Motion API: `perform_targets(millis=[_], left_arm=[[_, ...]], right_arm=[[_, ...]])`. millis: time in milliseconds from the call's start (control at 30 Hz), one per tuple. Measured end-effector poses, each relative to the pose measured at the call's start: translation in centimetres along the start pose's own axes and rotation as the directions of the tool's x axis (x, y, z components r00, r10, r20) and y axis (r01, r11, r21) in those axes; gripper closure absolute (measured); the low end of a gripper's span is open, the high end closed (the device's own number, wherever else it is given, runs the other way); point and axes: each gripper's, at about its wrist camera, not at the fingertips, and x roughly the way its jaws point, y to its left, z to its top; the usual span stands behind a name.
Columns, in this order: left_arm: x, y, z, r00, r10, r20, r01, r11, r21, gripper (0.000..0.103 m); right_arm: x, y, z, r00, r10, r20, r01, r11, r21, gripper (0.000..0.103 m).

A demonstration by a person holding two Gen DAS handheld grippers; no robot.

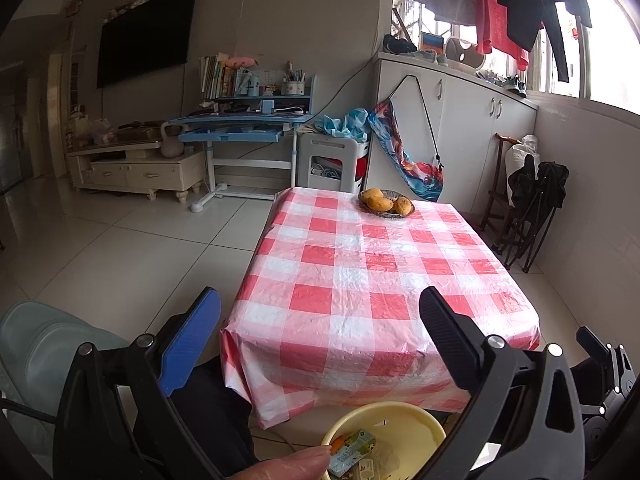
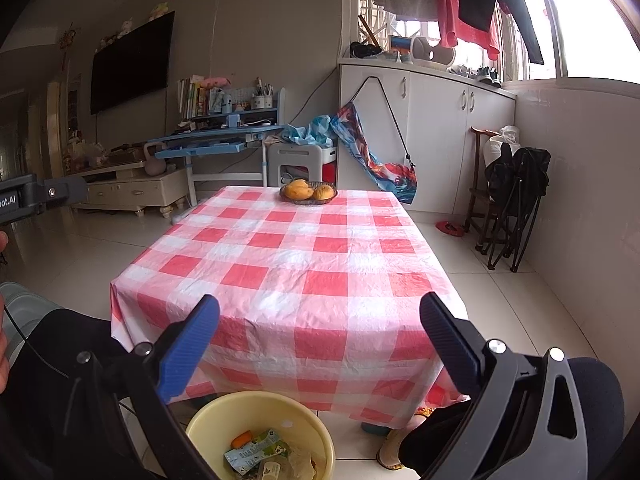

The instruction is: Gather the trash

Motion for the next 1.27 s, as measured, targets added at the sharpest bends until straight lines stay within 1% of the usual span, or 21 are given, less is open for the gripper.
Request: perform_targets(millis=[300,600,667,767,833,933,1000,1100,1267], left_arm=[[0.2,0.3,-0.1,1.000,0.020,0.000,-0.020,1.000,-0.018,0.007],[0.9,0.4,-0.2,0.999,0.012,-0.039,-0.013,0.999,-0.030,0.007],[0.8,0.3,-0.3,0.999,0.011,-0.030,-0.012,1.000,-0.024,0.007],[0.3,0.3,-0.6,1.000,0.005,0.012,-0.005,1.000,-0.026,0.007],[0.1,0.3,-0.7,1.000,-0.002,0.022,0.002,1.000,-0.024,0.007],[-0.2,-0.5,-0.7,0.999,0.006,0.039,-0.007,0.999,0.032,0.007],[-0.1,-0.9,-0.5,1.000,-0.009,0.013,0.008,0.998,0.056,0.007],[1.0,-1.2,-0.5,0.998,-0.017,-0.060,0.022,0.996,0.086,0.007],[1.3,-0.6,-0.6,0.997,-0.021,-0.074,0.025,0.998,0.051,0.007]], right_arm=[[-0.1,-0.1,-0.1,1.000,-0.002,0.003,0.002,1.000,0.001,0.007],[0.1,-0.1,-0.2,1.000,0.001,-0.004,-0.001,1.000,-0.004,0.007],[0.1,0.0,-0.2,1.000,0.003,-0.006,-0.003,1.000,-0.006,0.007],[0.1,0.0,-0.2,1.000,0.004,-0.011,-0.005,1.000,-0.006,0.007],[0.1,0.0,-0.2,1.000,0.004,-0.012,-0.004,1.000,-0.006,0.007],[0.1,0.0,-0.2,1.000,0.003,-0.012,-0.003,1.000,-0.006,0.007],[0.1,0.0,-0.2,1.000,0.002,-0.014,-0.002,1.000,-0.009,0.007],[0.1,0.2,-0.2,1.000,-0.003,-0.016,0.002,1.000,-0.018,0.007],[0.0,0.4,-0.3,1.000,-0.005,-0.019,0.005,1.000,-0.020,0.007]])
